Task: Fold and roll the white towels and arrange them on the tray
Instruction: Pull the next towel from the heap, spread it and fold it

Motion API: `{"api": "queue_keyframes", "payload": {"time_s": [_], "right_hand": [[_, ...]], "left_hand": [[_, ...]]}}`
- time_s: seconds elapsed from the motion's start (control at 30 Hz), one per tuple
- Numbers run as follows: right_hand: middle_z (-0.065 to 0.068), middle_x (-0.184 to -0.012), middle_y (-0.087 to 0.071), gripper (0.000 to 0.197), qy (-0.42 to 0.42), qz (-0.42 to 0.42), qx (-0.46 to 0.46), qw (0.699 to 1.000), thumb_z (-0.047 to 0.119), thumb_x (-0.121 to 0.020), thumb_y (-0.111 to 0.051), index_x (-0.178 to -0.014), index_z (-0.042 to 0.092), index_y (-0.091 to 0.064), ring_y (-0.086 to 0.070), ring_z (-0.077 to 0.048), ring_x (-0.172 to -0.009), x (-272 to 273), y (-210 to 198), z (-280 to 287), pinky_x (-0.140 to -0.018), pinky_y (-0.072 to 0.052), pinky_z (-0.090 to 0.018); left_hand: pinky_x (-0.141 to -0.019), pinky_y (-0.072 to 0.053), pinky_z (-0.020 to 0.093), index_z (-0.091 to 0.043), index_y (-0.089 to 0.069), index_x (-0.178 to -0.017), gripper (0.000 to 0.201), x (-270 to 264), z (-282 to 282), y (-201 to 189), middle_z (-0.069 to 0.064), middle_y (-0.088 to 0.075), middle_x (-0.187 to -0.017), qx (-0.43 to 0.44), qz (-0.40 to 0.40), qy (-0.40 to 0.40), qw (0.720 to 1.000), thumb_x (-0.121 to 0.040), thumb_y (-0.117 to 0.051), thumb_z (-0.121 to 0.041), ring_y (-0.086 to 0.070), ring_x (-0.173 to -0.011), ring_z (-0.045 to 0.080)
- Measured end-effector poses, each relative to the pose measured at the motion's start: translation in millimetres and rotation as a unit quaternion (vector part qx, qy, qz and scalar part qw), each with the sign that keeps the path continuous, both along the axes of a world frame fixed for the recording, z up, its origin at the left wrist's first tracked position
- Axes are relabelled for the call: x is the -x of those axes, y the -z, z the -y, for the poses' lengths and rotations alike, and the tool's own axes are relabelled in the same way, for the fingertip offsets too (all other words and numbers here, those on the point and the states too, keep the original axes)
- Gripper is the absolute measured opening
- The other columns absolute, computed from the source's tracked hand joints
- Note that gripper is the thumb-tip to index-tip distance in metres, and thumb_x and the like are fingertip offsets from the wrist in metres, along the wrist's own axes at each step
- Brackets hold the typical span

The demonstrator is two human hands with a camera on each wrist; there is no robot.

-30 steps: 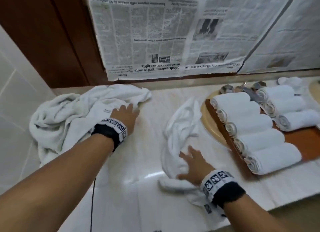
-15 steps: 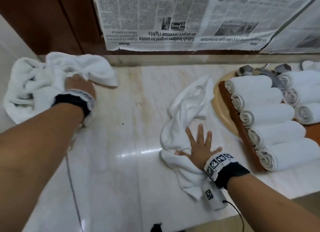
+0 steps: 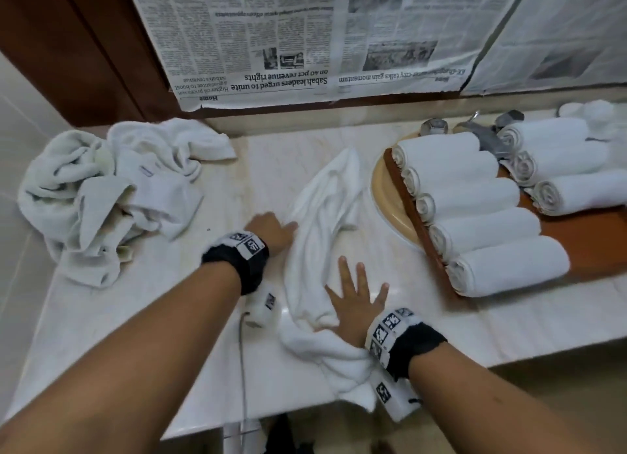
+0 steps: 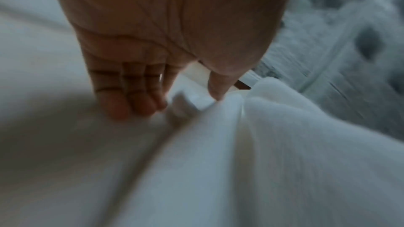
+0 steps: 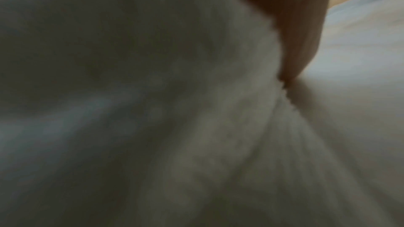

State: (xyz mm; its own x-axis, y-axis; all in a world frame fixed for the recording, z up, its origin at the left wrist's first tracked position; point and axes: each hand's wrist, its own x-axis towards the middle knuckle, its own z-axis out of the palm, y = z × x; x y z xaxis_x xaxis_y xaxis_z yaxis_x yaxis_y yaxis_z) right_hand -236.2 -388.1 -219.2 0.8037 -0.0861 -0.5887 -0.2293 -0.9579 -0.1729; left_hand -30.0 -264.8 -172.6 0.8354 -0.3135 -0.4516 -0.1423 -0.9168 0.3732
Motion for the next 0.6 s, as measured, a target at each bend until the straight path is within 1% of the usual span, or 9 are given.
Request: {"api": "queue_keyframes", "payload": {"time_s": [0.03, 0.13, 0.2, 0.27, 0.33, 0.37, 0.43, 0.5, 0.6], "right_hand": [[-0.004, -0.167, 0.005, 0.084, -0.039, 0.008, 0.004, 0.999, 0.09, -0.074, -0.016, -0.144, 0.047, -0.036, -0.01, -0.032, -0.149, 16.2, -5.1, 0.5, -0.108, 0.014, -0.066], [0.003, -0.147, 0.051, 0.09, -0.131, 0.006, -0.005, 0.991, 0.077, -0.083, -0.047, -0.155, 0.046, -0.003, 0.038, -0.031, -0.142, 65.1, -21.5, 5.8, -0.103, 0.026, -0.066], [0.001, -0.143, 0.055, 0.098, -0.184, -0.031, -0.027, 0.982, 0.074, -0.083, -0.052, -0.155, 0.041, 0.006, 0.049, -0.031, -0.133, 94.7, -33.0, 19.2, -0.105, 0.025, -0.068], [0.001, -0.149, 0.049, 0.101, -0.214, -0.035, -0.062, 0.974, 0.075, -0.08, -0.056, -0.157, 0.036, -0.003, 0.047, -0.029, -0.134, 113.1, -37.4, 33.1, -0.105, 0.023, -0.069], [0.002, -0.163, 0.025, 0.1, -0.199, -0.066, -0.109, 0.972, 0.077, -0.077, -0.057, -0.157, 0.033, -0.015, 0.027, -0.026, -0.147, 122.5, -49.7, 49.1, -0.11, 0.012, -0.07], [-0.002, -0.166, -0.008, 0.09, -0.156, -0.059, -0.147, 0.975, 0.077, -0.078, -0.057, -0.152, 0.033, -0.031, -0.002, -0.026, -0.153, 124.1, -61.1, 56.6, -0.114, -0.004, -0.068], [-0.001, -0.116, -0.065, 0.052, -0.019, 0.035, -0.199, 0.979, 0.071, -0.082, -0.058, -0.109, 0.027, -0.065, -0.058, -0.02, -0.115, 124.2, -88.1, 70.7, -0.099, -0.042, -0.044], [0.002, -0.096, -0.061, 0.042, 0.083, 0.155, -0.183, 0.967, 0.064, -0.086, -0.06, -0.091, 0.023, -0.055, -0.059, -0.017, -0.091, 118.1, -118.0, 85.9, -0.082, -0.045, -0.034], [0.0, -0.132, -0.04, 0.061, 0.077, 0.326, -0.184, 0.924, 0.058, -0.081, -0.069, -0.126, 0.028, -0.041, -0.049, -0.017, -0.116, 109.7, -164.2, 100.0, -0.098, -0.044, -0.035]], "left_hand": [[-0.095, -0.045, 0.038, -0.005, -0.043, -0.139, 0.069, 14.5, 2.6, 5.3, 0.014, -0.052, -0.138, 0.038, -0.026, -0.047, 0.998, -0.093, -0.049, -0.057, -0.054, -0.12, 0.034], [-0.081, -0.044, 0.031, -0.009, -0.056, -0.114, 0.053, 55.9, 10.5, 10.8, 0.005, -0.06, -0.113, 0.099, -0.027, -0.092, 0.99, -0.088, -0.054, -0.056, -0.058, -0.1, 0.029], [-0.073, -0.038, 0.029, -0.012, -0.055, -0.098, 0.032, 83.9, 13.0, 7.8, 0.006, -0.062, -0.104, 0.109, -0.005, -0.094, 0.99, -0.09, -0.055, -0.043, -0.055, -0.087, 0.026], [-0.072, -0.04, 0.031, -0.011, -0.055, -0.103, 0.022, 115.5, 13.2, 2.2, 0.007, -0.061, -0.1, 0.154, 0.028, -0.121, 0.98, -0.096, -0.053, -0.032, -0.057, -0.089, 0.029], [-0.067, -0.045, 0.032, -0.013, -0.056, -0.112, 0.025, 153.7, 12.4, -12.7, 0.005, -0.062, -0.096, 0.225, 0.056, -0.153, 0.961, -0.099, -0.051, -0.034, -0.062, -0.092, 0.033], [-0.059, -0.045, 0.03, -0.016, -0.057, -0.112, 0.025, 173.4, 11.7, -27.2, 0.0, -0.061, -0.088, 0.265, 0.065, -0.154, 0.95, -0.099, -0.051, -0.037, -0.063, -0.085, 0.031], [-0.043, -0.041, 0.024, -0.022, -0.059, -0.103, 0.019, 205.7, 10.7, -64.7, -0.009, -0.057, -0.073, 0.31, 0.094, -0.11, 0.94, -0.099, -0.052, -0.039, -0.059, -0.062, 0.017], [-0.046, -0.042, 0.018, -0.026, -0.063, -0.091, 0.015, 228.9, 9.3, -111.3, -0.009, -0.061, -0.069, 0.314, 0.138, -0.024, 0.939, -0.099, -0.055, -0.035, -0.055, -0.055, 0.004], [-0.068, -0.049, 0.023, -0.029, -0.066, -0.088, 0.018, 252.9, 3.3, -163.0, -0.009, -0.068, -0.079, 0.279, 0.149, 0.136, 0.939, -0.099, -0.054, -0.035, -0.063, -0.074, 0.008]]}}
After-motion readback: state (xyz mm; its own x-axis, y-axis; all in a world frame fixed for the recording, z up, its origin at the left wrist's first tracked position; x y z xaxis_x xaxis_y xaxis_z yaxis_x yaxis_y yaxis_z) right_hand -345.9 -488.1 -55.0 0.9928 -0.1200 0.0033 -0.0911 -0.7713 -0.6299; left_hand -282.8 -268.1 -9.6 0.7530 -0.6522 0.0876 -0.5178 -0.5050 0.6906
